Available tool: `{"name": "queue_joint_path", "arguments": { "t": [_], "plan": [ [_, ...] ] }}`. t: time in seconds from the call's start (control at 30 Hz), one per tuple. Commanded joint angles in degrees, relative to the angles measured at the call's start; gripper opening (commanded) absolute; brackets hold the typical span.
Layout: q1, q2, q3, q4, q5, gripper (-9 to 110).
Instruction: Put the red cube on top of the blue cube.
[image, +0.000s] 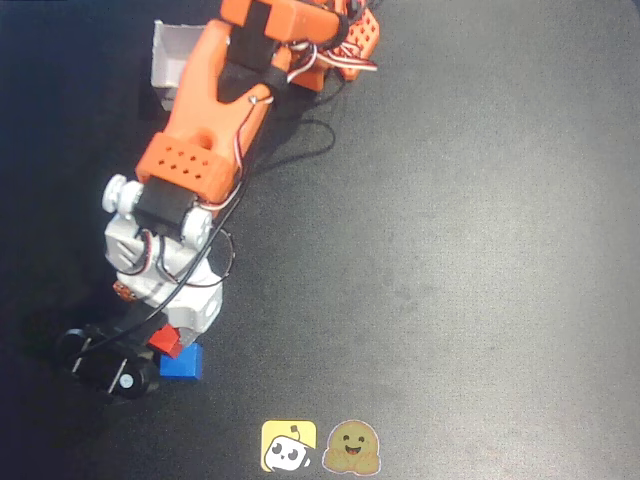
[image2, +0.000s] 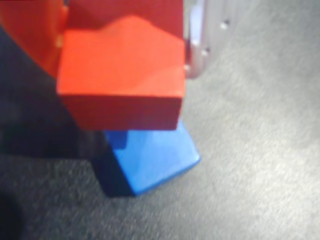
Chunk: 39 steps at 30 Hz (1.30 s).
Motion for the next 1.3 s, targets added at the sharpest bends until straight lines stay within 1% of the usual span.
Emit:
{"name": "queue_joint_path", "arguments": {
  "t": [0.0,0.93,1.27],
  "plan": [
    [0.35,0.35,-3.52,0.09,-0.53,6],
    [0.0,-7.21,-8.96,-1.49,-0.53,6],
    [-0.26,-8.17,-8.53,-1.49,-0.53,6]
  ]
}}
